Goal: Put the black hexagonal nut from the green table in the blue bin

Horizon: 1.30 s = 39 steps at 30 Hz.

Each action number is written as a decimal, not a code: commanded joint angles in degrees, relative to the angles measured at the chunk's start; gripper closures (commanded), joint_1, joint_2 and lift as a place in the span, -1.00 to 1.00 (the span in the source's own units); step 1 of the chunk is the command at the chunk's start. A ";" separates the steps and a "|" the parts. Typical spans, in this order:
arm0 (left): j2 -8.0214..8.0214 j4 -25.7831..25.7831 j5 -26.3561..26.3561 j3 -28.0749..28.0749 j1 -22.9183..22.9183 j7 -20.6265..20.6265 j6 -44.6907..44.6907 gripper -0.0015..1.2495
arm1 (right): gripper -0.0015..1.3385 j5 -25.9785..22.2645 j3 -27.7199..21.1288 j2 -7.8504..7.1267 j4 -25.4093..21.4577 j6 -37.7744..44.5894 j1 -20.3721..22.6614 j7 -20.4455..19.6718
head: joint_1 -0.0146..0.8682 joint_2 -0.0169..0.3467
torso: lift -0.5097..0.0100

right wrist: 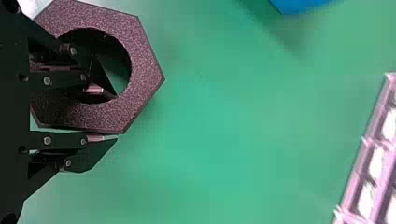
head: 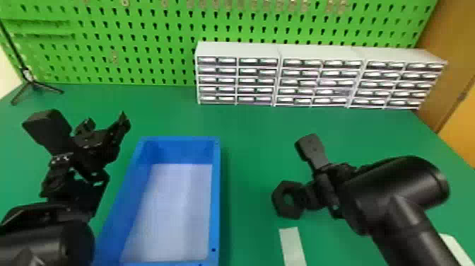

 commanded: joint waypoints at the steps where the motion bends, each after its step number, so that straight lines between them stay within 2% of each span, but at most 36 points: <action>1: 0.00 0.02 0.05 0.05 0.00 0.00 0.00 -0.31 | 0.51 1.33 -5.31 0.42 -1.12 -6.84 2.14 0.18 | 0.60 -0.86 | 0.59; 7: 0.00 0.02 0.14 0.05 0.27 0.00 0.00 -0.31 | 0.51 1.33 -13.49 2.80 -1.38 -22.31 5.39 1.50 | 0.60 -0.86 | 0.59; 12: 0.00 0.02 0.05 -0.04 0.27 0.00 0.00 -0.31 | 0.51 -0.17 -16.21 3.67 -1.21 -34.00 6.62 1.41 | 0.60 -0.86 | 0.59; 16: 0.00 0.02 -0.04 -0.13 0.27 0.00 0.00 -0.31 | 0.51 -4.83 -17.00 4.82 0.11 -43.23 7.15 1.41 | 0.60 -0.86 | 0.59; 19: 0.00 0.02 -0.48 -0.22 0.27 0.00 0.00 -0.31 | 0.51 -10.45 -16.48 5.43 2.05 -50.43 7.24 1.41 | 0.60 -0.86 | 0.59; 22: 0.00 0.02 -0.57 -0.31 0.27 0.00 0.00 -0.31 | 0.51 -16.60 -15.95 6.22 4.16 -55.09 7.15 1.41 | 0.60 -0.86 | 0.59; 24: 0.00 0.10 -0.83 -0.39 0.27 0.00 0.00 -0.31 | 0.51 -18.98 -15.24 6.49 4.77 -56.15 6.97 1.41 | 0.60 -0.86 | 0.59; 27: 0.00 0.10 -0.83 -0.31 0.35 0.00 0.00 -0.31 | 0.51 -22.32 -12.87 6.14 5.65 -57.46 6.18 1.41 | 0.60 -0.86 | 0.59; 30: 0.00 0.10 -1.01 -0.31 0.44 0.00 0.00 -0.31 | 0.51 -25.92 -9.27 5.17 6.97 -59.66 5.13 1.41 | 0.60 -0.86 | 0.59; 39: 0.00 0.54 -1.53 -0.39 0.27 0.09 0.00 -0.31 | 0.51 -34.09 1.72 0.51 8.64 -59.66 1.00 1.41 | 0.60 -0.86 | 0.59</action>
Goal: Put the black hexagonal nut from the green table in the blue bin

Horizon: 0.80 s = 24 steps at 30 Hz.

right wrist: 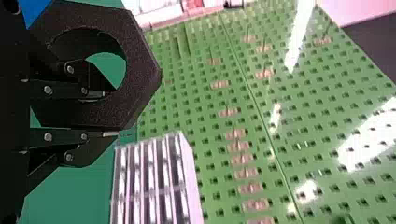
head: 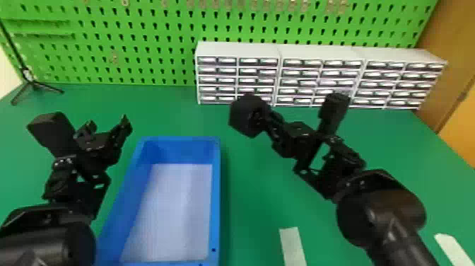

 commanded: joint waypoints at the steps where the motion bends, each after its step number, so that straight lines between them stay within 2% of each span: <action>1: 0.00 0.21 -0.17 0.06 -0.03 0.02 0.00 -0.31 | 0.51 -4.20 5.55 -2.47 0.59 0.26 -2.01 0.00 | 0.60 -0.86 | 0.59; 7: 0.00 0.38 -0.25 -0.03 -0.20 0.02 0.00 -0.31 | 0.51 -8.77 13.29 -5.46 0.59 1.23 -5.00 0.00 | 0.60 -0.86 | 0.59; 11: 0.00 0.47 -0.34 -0.03 -0.29 0.02 0.00 -0.31 | 0.51 -10.88 17.60 -6.77 0.59 1.67 -6.58 0.00 | 0.60 -0.86 | 0.59; 17: 0.00 0.56 -0.34 -0.03 -0.47 0.02 0.00 -0.31 | 0.51 -12.99 22.25 -7.92 0.59 2.11 -8.60 0.09 | 0.60 -0.86 | 0.59; 24: 0.00 0.73 -0.43 -0.29 -0.64 0.02 0.00 -0.31 | 0.51 -13.78 23.57 -8.27 0.59 4.22 -10.10 0.26 | 0.60 -0.86 | 0.59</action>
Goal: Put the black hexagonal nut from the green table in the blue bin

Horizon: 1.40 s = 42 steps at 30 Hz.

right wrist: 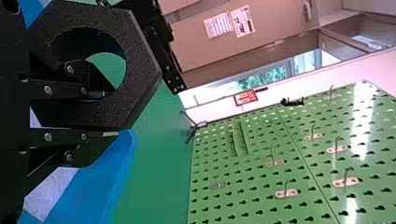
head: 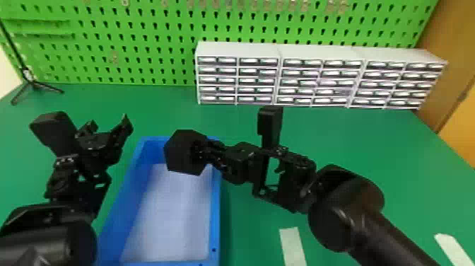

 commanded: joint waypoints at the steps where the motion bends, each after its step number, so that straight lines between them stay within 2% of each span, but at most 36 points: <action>1: 0.00 0.16 -0.01 -0.15 -0.13 0.00 0.00 -0.31 | 0.51 -0.61 0.94 -0.18 0.00 1.23 -0.91 0.14 | 0.60 -0.86 | 0.59; 6: 0.00 0.16 -0.01 -0.15 -0.31 0.00 0.00 -0.31 | 0.50 -1.14 1.20 -0.35 0.17 1.76 -1.26 0.14 | 0.60 -0.86 | 0.59; 7: 0.00 0.16 -0.01 -0.15 -0.31 0.00 0.00 -0.31 | 0.43 -1.40 1.03 -0.35 0.35 2.20 -1.18 0.14 | 0.60 -0.86 | 0.59; 11: 0.00 0.16 0.08 -0.15 -0.31 0.00 0.00 -0.31 | -0.20 -1.84 -0.73 0.17 0.61 6.51 -1.09 0.32 | 0.60 -0.86 | 0.59; 14: 0.00 0.16 0.08 -0.15 -0.31 0.00 0.00 -0.31 | -0.40 -1.84 -1.35 0.26 0.61 8.62 -1.09 0.32 | 0.60 -0.86 | 0.59; 26: 0.00 0.16 0.08 -0.06 -0.31 0.00 0.00 -0.31 | -0.26 -1.84 -1.17 0.00 0.79 9.14 -1.44 0.23 | 0.60 -0.86 | 0.59; 33: 0.09 0.25 0.08 0.03 -0.31 -0.09 0.00 -0.31 | -0.25 -1.23 -1.35 0.00 0.79 9.14 -1.44 0.23 | 0.60 -0.86 | 0.59; 38: 0.09 0.16 0.34 0.20 -0.31 -0.09 0.00 -0.31 | -0.26 0.71 -2.84 0.17 0.79 11.25 -1.00 0.32 | 0.60 -0.86 | 0.59; 42: 0.09 0.16 0.34 0.20 -0.22 -0.09 0.00 -0.31 | -0.26 2.64 -6.00 0.79 0.70 10.55 0.67 0.50 | 0.60 -0.86 | 0.59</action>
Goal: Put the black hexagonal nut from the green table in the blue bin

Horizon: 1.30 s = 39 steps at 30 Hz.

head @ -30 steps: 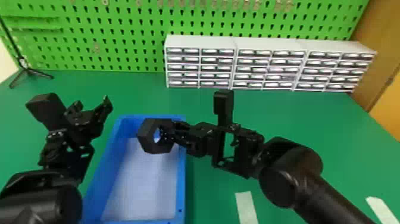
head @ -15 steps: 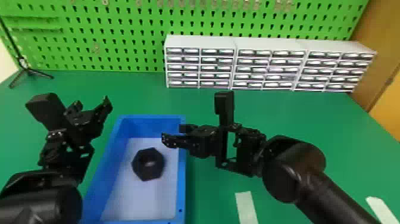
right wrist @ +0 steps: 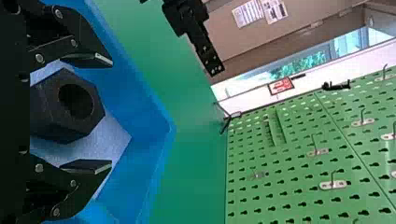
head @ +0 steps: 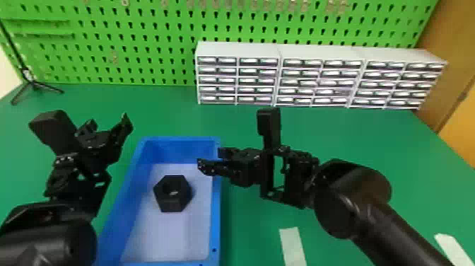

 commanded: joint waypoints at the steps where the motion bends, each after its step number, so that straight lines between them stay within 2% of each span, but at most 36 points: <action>1: 0.01 -0.01 0.03 0.04 0.19 0.00 0.00 -0.31 | -0.26 2.41 -3.98 0.85 -0.09 -0.62 2.06 0.20 | 0.60 -0.86 | 0.59; 11: 0.01 -0.01 -0.06 0.22 0.54 0.00 0.00 -0.31 | -0.26 8.29 -14.44 3.40 -1.67 -2.11 6.81 1.25 | 0.60 -0.86 | 0.59; 24: -0.08 -0.01 0.03 0.57 0.81 0.00 0.00 -0.31 | -0.29 13.66 -26.31 6.65 -4.22 -3.08 12.69 1.25 | 0.60 -0.86 | 0.59; 29: -0.08 -0.01 0.03 0.66 0.81 0.00 0.00 -0.31 | -0.29 15.50 -31.32 8.85 -5.45 -3.08 15.07 1.25 | 0.60 -0.86 | 0.59; 39: -0.08 -0.19 0.20 0.83 0.90 0.00 0.00 -0.31 | -0.33 19.63 -39.67 11.84 -8.35 -3.25 19.11 1.25 | 0.60 -0.86 | 0.59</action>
